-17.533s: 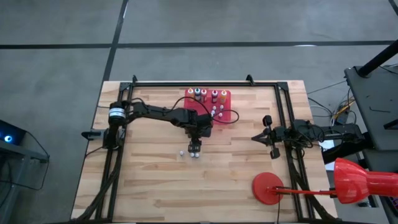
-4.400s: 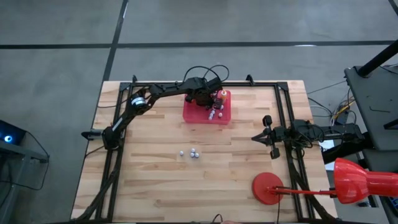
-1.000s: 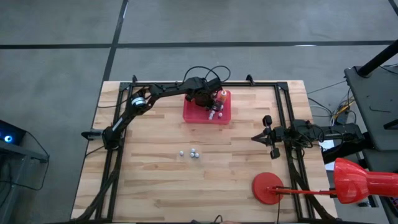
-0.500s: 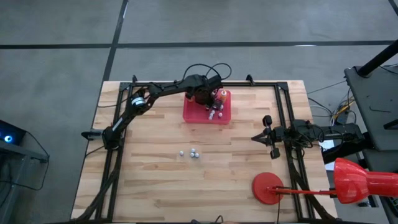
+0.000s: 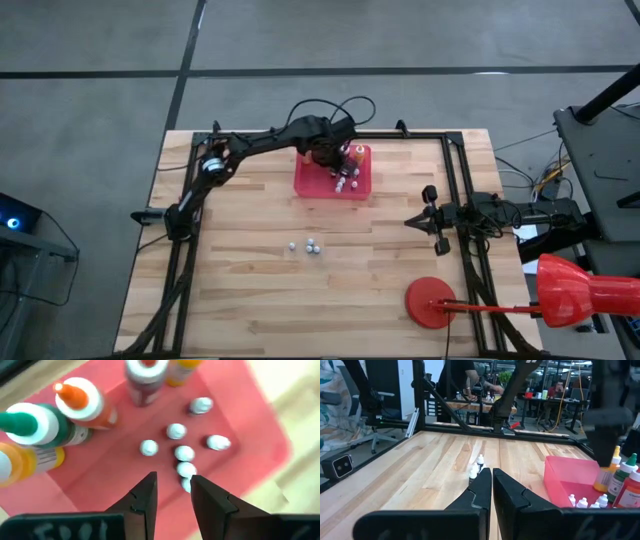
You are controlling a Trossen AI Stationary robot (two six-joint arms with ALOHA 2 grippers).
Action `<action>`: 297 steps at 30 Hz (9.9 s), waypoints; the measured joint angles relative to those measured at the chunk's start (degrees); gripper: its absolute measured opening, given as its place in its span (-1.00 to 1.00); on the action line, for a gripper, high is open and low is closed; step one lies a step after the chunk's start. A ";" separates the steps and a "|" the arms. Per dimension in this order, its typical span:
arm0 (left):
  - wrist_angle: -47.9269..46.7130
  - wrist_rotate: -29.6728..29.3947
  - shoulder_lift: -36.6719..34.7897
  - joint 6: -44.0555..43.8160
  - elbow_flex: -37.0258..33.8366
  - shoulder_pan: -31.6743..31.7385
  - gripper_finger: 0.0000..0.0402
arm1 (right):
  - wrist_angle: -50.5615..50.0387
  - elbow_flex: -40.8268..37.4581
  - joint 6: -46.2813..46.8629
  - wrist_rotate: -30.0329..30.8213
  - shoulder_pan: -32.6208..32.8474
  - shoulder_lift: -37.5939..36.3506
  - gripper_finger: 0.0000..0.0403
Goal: Pick & Place food coloring
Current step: Put the small red food coloring bottle into the pink bin
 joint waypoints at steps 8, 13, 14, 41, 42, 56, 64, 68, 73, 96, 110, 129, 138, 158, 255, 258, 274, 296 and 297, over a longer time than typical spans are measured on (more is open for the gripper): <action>-2.98 0.35 -5.95 12.43 -0.03 -3.15 -0.55 | 0.07 0.01 0.01 0.06 -0.05 0.17 -0.96; -6.55 0.31 -8.97 18.22 -0.09 -5.43 -0.55 | 0.00 0.01 0.01 0.02 -0.02 0.42 -0.96; -7.07 0.20 -9.65 18.87 -0.09 -5.92 -0.55 | 0.00 0.01 0.00 0.04 -0.06 0.42 -0.96; -5.17 -6.09 -26.24 16.69 -19.32 -14.42 -0.55 | -0.01 0.01 -0.01 0.00 -0.07 0.37 -0.96; -3.59 -6.07 -27.18 15.58 -21.18 -14.63 -0.53 | 0.01 0.01 0.00 0.00 -0.05 0.35 -0.96; 1.42 -6.01 -34.34 7.20 -32.22 -15.02 0.25 | -0.01 0.00 0.00 0.00 -0.02 0.35 -0.96; 3.33 -0.34 -34.34 12.82 -33.28 -14.90 0.07 | 0.01 0.01 0.01 0.00 -0.02 0.33 -0.96; 3.92 0.31 -34.34 13.51 -33.69 -14.90 -0.52 | -0.01 0.01 -0.01 0.00 -0.02 0.33 -0.96; 4.76 0.22 -34.34 13.27 -33.37 -14.84 -0.94 | -0.01 -0.01 -0.01 0.00 -0.02 0.33 -0.96; 5.70 -5.60 -34.34 7.98 -33.75 -14.40 0.46 | -0.01 0.00 -0.01 0.00 -0.07 0.33 -0.96; 5.72 -5.62 -34.34 9.33 -33.79 -14.16 0.55 | -0.01 -0.01 -0.01 0.00 -0.04 0.33 -0.96; 5.76 -3.17 -34.34 10.02 -33.79 -14.16 -0.45 | -0.01 0.00 -0.01 0.00 -0.03 0.33 -0.96; 5.78 -3.06 -34.32 12.00 -33.79 -14.16 -0.98 | 0.00 0.00 0.01 -0.02 0.00 0.33 -0.96; 7.20 -5.54 -34.32 7.72 -34.16 -14.14 -0.51 | 0.00 0.00 -0.01 0.00 -0.02 0.31 -0.96; 15.93 3.80 -20.90 25.18 -51.85 -27.38 0.71 | -0.01 0.01 -0.01 -0.02 -0.04 0.37 -0.96; 16.12 3.80 -20.90 25.16 -51.93 -27.73 0.71 | 0.01 0.00 -0.01 0.00 -0.04 0.37 -0.96; 17.12 3.72 -20.90 23.65 -52.57 -27.76 0.42 | -0.01 0.01 -0.01 -0.02 0.00 0.37 -0.96; 17.85 1.44 -20.90 23.20 -52.57 -27.80 -0.05 | 0.00 0.00 -0.01 -0.01 -0.02 0.37 -0.96; 17.98 1.44 -20.90 23.18 -52.57 -27.80 -0.05 | -0.01 0.00 -0.01 -0.01 -0.02 0.37 -0.96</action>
